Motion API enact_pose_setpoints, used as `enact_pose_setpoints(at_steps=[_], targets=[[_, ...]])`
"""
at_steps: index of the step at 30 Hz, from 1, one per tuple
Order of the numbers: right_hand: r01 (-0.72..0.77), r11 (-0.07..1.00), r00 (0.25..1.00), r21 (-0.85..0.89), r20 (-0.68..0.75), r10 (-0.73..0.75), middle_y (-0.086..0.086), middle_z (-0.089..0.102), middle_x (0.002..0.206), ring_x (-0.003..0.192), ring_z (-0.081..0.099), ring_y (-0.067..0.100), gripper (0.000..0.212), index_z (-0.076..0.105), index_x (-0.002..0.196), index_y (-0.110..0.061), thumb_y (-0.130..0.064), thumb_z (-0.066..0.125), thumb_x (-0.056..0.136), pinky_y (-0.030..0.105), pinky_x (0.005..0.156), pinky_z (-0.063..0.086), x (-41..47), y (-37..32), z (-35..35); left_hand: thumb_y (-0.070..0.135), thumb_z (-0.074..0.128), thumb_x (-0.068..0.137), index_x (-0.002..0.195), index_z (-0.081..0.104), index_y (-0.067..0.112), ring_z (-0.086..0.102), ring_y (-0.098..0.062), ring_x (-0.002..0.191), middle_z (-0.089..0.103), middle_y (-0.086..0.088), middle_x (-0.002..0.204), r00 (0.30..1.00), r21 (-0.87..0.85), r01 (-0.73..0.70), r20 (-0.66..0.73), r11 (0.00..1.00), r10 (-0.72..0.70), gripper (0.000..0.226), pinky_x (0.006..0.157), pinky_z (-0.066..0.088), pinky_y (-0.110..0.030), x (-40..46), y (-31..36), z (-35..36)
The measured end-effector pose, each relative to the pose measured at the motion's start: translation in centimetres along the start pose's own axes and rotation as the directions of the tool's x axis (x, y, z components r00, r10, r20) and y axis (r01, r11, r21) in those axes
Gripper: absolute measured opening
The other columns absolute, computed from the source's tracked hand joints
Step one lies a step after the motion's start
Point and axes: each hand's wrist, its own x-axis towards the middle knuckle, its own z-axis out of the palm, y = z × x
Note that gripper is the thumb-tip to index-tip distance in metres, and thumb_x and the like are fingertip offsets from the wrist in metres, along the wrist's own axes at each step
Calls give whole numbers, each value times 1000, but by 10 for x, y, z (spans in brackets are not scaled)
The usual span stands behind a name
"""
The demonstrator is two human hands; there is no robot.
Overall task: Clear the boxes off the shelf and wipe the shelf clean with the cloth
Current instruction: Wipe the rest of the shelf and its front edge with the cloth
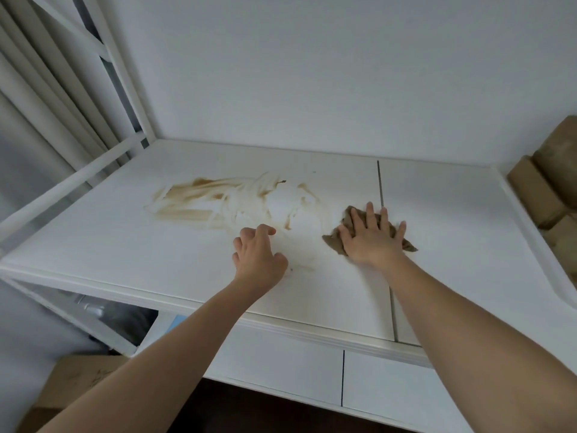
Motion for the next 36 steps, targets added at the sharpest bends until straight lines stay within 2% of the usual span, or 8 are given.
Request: enact_pose_setpoints(at_steps=[4,9,12,17,22,27,31,36], targets=[[161,987,986,17,40,-162,0,-25,159,147,-22,23,81,-9,155,-26,-72,10,91,51,117,-13,-40,-19,13,4,48,82,132,39,17,28,-27,125,31,-9,135,999,-56,40,27,998,-39,53,103,27,-37,-2,4,-10],[394,918,916,-41,93,-390,-8,-28,157,145,-26,14,65,-11,153,-34,-57,16,99,42,118,-15,-83,-4,20,4,46,81,131,41,16,28,-26,125,31,-8,135,996,-112,84,44,990,-80,52,103,31,-38,-5,13,-12],[259,961,965,-100,74,-253,-11,-28,157,145,-26,17,57,-11,151,-42,-55,9,99,47,117,-16,-77,24,8,4,46,81,131,41,16,28,-26,125,31,-8,135,996,-108,88,42,990,-84,52,104,32,-39,-6,13,-14],[18,1000,998,18,55,-19,3,-26,159,146,-23,29,67,-9,154,-33,-61,9,96,53,117,-10,-59,17,10,4,45,82,131,41,16,29,-26,124,31,-8,134,990,-91,142,33,986,-140,50,104,32,-38,-11,5,-19],[241,970,970,25,36,-242,5,-27,158,145,-26,29,80,-10,154,-32,-73,15,90,51,115,-16,-84,-32,30,5,44,83,130,41,15,29,-27,123,30,-9,135,983,-85,184,28,979,-182,49,103,32,-39,-20,7,-18],[416,906,910,-82,49,-413,-6,-25,159,145,-26,20,63,-9,152,-41,-60,15,97,50,116,-18,-107,-22,33,6,46,83,129,41,14,29,-28,123,31,-10,135,979,-70,200,44,977,-197,47,101,32,-38,-29,22,-13],[196,971,981,-139,40,-192,-11,-27,157,145,-27,21,56,-11,151,-40,-54,7,99,53,115,-17,-109,25,17,5,48,82,129,42,15,30,-28,124,31,-10,134,985,-79,171,47,982,-167,48,101,31,-37,-27,29,-15],[-33,999,999,23,0,33,6,-26,159,146,-22,28,63,-10,154,-29,-53,11,100,47,119,-11,-114,18,24,5,46,82,129,42,15,29,-27,124,31,-10,135,993,-82,109,57,991,-104,48,103,31,-38,-20,17,-24]])
